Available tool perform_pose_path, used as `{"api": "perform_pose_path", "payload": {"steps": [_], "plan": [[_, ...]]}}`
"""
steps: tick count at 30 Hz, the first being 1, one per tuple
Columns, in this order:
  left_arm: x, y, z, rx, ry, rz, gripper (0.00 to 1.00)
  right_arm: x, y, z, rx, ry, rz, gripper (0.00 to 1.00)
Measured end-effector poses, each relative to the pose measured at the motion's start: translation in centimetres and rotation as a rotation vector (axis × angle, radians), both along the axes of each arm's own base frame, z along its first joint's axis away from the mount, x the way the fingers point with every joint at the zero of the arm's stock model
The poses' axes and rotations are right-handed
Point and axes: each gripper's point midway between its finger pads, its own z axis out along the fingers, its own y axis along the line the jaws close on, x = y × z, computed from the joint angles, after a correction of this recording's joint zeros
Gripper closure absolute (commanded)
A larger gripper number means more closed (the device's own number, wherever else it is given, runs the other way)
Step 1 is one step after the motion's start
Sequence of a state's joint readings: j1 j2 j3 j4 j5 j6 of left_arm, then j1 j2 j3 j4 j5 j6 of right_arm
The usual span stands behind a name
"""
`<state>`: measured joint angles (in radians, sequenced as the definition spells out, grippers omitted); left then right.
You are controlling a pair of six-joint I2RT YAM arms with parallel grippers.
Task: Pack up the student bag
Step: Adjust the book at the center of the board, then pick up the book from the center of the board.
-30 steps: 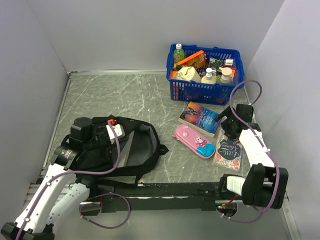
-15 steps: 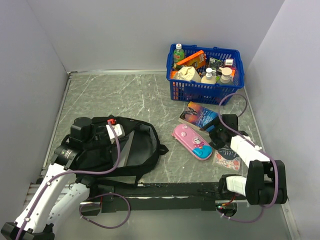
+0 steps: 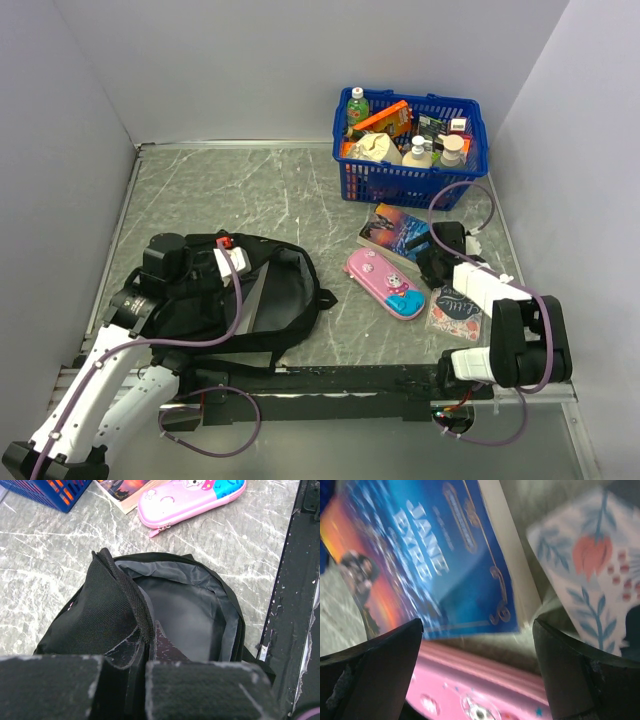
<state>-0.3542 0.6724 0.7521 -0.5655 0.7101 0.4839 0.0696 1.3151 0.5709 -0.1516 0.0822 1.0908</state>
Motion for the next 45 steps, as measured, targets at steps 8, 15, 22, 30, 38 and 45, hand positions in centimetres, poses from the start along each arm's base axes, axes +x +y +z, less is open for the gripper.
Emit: {"api": "perform_pose_path", "payload": {"steps": [8, 15, 22, 30, 38, 45], "plan": [[0.0, 0.0, 0.0, 0.000, -0.001, 0.000, 0.99, 2.2, -2.5, 2.1, -0.114, -0.063, -0.059, 0.05], [0.0, 0.0, 0.0, 0.001, -0.001, 0.000, 0.99, 4.6, -4.9, 5.4, -0.187, -0.144, -0.105, 0.07], [0.0, 0.0, 0.0, 0.001, -0.004, 0.001, 0.99, 3.8, -3.1, 6.0, -0.173, -0.185, -0.065, 0.06], [0.0, 0.1, 0.0, 0.002, -0.004, 0.003, 0.99, 2.0, 2.5, 3.2, -0.082, -0.124, 0.039, 0.05], [0.0, 0.1, 0.0, 0.006, -0.005, 0.005, 0.99, 3.3, 2.4, 1.9, -0.069, -0.070, -0.038, 0.06], [0.0, 0.2, 0.1, 0.013, -0.007, 0.006, 0.99, 4.7, 1.3, 1.4, -0.112, -0.066, -0.106, 0.08]]}}
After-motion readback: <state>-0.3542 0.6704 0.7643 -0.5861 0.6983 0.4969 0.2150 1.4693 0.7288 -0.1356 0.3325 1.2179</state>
